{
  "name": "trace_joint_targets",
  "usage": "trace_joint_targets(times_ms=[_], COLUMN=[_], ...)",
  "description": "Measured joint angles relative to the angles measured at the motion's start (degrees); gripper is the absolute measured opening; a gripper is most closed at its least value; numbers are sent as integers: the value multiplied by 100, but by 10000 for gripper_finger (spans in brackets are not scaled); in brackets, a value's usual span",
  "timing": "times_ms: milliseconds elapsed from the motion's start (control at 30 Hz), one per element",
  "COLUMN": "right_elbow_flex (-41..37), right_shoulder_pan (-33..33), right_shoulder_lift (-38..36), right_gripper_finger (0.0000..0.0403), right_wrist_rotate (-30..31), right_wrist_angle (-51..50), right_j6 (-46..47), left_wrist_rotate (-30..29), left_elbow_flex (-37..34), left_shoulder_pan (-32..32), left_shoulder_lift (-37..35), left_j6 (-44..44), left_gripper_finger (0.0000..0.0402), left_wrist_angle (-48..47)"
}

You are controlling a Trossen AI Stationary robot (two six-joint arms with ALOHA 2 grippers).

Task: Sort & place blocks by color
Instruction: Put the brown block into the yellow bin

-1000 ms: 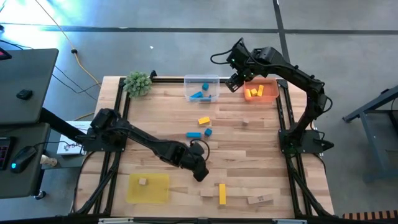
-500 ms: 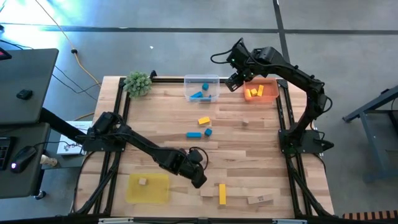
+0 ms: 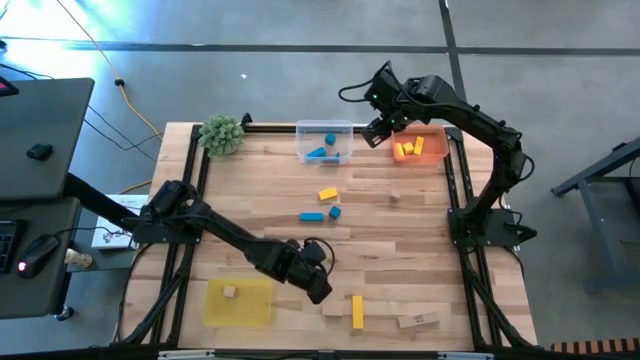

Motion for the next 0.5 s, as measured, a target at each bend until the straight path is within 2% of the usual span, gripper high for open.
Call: trace_joint_targets(times_ms=[200, 500], right_elbow_flex=[0, -2], right_shoulder_pan=[119, 252], right_shoulder_lift=[0, 1], right_gripper_finger=[158, 158], right_wrist_rotate=[24, 35], right_wrist_angle=[0, 2], right_j6=[-13, -22], left_wrist_rotate=[444, 539], left_elbow_flex=[0, 15], left_shoulder_pan=[120, 113], left_shoulder_lift=[0, 241], left_j6=[2, -4], left_gripper_finger=[181, 213], left_wrist_angle=[4, 562])
